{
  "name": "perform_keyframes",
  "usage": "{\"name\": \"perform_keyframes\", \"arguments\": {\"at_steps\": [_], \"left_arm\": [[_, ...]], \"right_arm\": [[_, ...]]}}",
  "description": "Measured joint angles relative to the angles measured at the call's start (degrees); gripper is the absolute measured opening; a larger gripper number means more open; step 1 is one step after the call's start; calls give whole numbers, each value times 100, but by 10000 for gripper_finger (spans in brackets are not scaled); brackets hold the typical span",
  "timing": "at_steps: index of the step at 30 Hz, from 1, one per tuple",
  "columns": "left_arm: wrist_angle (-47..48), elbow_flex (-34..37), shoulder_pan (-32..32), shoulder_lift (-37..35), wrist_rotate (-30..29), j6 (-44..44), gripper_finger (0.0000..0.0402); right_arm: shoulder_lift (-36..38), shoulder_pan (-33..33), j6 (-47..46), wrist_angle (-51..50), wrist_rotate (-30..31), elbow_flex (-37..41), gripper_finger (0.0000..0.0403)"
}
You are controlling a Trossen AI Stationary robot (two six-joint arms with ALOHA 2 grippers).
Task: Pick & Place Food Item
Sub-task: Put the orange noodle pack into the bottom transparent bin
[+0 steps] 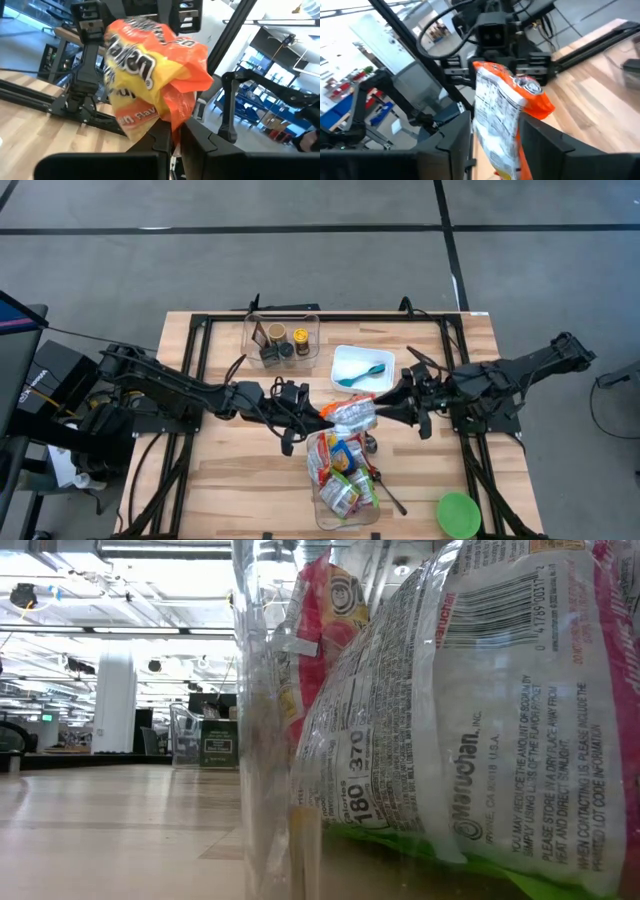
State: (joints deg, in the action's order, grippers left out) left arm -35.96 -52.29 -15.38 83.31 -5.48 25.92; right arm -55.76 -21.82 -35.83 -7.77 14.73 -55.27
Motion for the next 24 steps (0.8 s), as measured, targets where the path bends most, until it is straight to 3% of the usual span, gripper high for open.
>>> {"name": "perform_keyframes", "arguments": {"at_steps": [11,24], "left_arm": [[-163,0,-245,-2,0,484,16],[-160,0,-1270,-2,416,2350,14]], "right_arm": [[669,458,181,-182,38,0,143],[653,1162,179,-423,39,0,107]]}}
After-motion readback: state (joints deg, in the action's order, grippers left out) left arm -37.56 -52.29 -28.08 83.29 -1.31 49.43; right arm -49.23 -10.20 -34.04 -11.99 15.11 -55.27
